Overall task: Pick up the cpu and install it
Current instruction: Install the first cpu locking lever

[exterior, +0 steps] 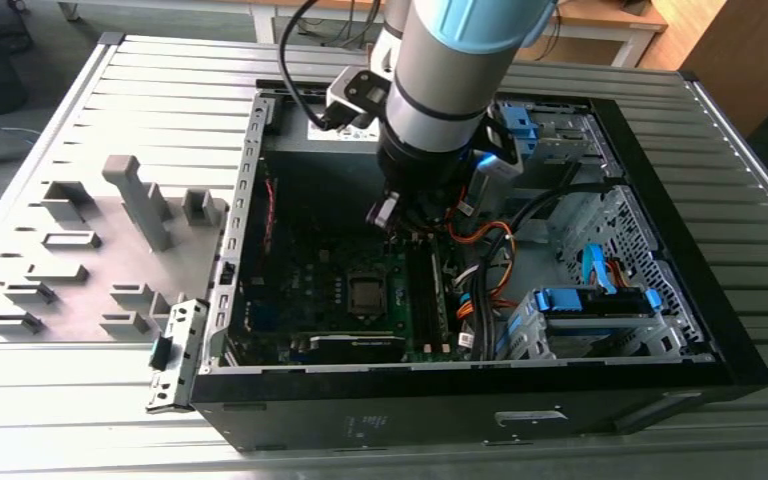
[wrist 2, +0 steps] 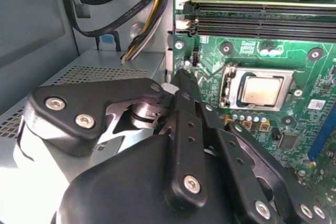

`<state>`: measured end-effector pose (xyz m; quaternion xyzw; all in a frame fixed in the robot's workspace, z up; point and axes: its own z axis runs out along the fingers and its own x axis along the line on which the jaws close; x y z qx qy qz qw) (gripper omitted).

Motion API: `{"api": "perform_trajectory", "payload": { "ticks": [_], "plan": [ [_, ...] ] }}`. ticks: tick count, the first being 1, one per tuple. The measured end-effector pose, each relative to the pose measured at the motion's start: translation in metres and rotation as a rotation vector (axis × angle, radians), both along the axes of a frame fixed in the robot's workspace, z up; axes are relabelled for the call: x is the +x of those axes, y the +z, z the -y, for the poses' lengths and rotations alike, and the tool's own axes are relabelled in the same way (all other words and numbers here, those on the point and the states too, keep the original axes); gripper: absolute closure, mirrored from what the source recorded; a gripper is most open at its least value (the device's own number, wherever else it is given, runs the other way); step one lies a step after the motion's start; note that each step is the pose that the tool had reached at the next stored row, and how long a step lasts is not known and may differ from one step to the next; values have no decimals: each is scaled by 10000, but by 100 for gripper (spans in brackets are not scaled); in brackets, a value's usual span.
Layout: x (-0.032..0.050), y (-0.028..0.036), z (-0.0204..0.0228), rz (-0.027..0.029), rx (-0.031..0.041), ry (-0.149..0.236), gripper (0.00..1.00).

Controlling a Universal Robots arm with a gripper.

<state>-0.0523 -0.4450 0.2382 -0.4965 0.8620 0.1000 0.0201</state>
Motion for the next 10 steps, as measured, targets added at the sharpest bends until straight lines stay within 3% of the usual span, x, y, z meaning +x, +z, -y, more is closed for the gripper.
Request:
{"api": "perform_trajectory", "payload": {
  "ticks": [10],
  "plan": [
    [0, -36, 3, -1, -13, 73, 89]
  ]
}}
